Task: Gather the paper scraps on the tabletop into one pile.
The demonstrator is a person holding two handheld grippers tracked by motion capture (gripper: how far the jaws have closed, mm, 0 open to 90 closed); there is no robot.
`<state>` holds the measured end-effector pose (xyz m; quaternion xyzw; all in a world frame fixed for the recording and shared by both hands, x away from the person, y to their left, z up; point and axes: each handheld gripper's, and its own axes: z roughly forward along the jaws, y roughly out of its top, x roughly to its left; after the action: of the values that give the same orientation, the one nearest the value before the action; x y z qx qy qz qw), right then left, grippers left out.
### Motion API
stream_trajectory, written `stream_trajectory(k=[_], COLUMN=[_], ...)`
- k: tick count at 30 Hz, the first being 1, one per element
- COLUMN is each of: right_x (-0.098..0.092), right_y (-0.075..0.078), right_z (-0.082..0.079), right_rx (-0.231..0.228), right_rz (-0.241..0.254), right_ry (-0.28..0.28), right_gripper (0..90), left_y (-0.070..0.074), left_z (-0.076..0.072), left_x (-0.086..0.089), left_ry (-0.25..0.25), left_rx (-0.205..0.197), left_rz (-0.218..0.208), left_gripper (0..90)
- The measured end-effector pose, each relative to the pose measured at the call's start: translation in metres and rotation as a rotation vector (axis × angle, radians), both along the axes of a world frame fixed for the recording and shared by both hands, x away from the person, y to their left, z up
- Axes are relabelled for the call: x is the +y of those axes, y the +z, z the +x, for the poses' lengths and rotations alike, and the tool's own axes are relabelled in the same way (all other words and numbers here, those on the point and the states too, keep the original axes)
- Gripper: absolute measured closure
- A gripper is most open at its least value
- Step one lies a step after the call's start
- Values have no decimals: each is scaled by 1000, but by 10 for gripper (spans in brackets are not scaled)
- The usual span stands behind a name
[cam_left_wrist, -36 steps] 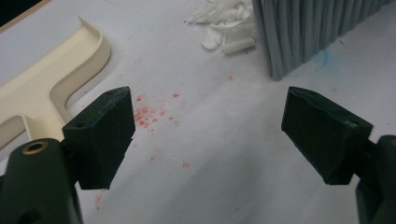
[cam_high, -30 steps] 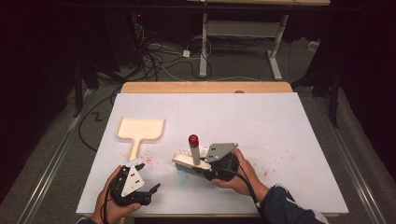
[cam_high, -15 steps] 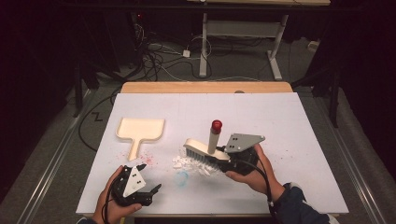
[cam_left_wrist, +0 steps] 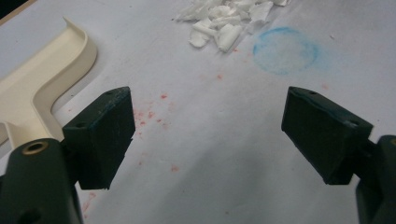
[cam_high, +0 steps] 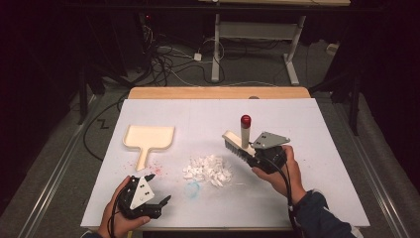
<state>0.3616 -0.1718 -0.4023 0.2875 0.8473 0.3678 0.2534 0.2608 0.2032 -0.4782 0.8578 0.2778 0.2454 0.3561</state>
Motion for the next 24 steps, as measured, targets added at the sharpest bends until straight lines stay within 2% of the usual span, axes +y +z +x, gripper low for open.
stream_trajectory(k=[2, 6, 8, 10, 13, 14, 18, 21, 24], right_x=[-1, 4, 9, 20, 32, 37, 45, 37, 21], right_y=[-8, -21, -24, -27, -29, -30, -23, -12, 2], right_z=[6, 9, 7, 2, -2, -5, -13, -18, -22], right_rx=[17, 15, 25, 7, 32, 20, 18, -13, -20], right_rz=[-9, -44, -35, -58, -26, -35, -1, 11, 10], right_ry=[-34, -67, -57, -33, 5, 18, 67, 73, 81], right_gripper=[678, 679, 679, 677, 674, 674, 679, 678, 679], left_y=[0, 0, 0, 0, -1, -1, -1, -1, 0], left_z=[0, 0, 0, 1, 1, 1, 1, 0, 0], left_x=[0, 0, 0, 0, -1, -1, -1, -1, 0], left_ry=[0, -2, -5, -5, -8, -10, -10, -11, -8], left_rx=[0, 2, 3, 2, 5, 5, 4, 4, 2], left_rz=[1, 2, 3, 2, 2, 2, 2, 5, 2], left_gripper=[165, 165, 165, 165, 165, 166, 165, 165, 166])
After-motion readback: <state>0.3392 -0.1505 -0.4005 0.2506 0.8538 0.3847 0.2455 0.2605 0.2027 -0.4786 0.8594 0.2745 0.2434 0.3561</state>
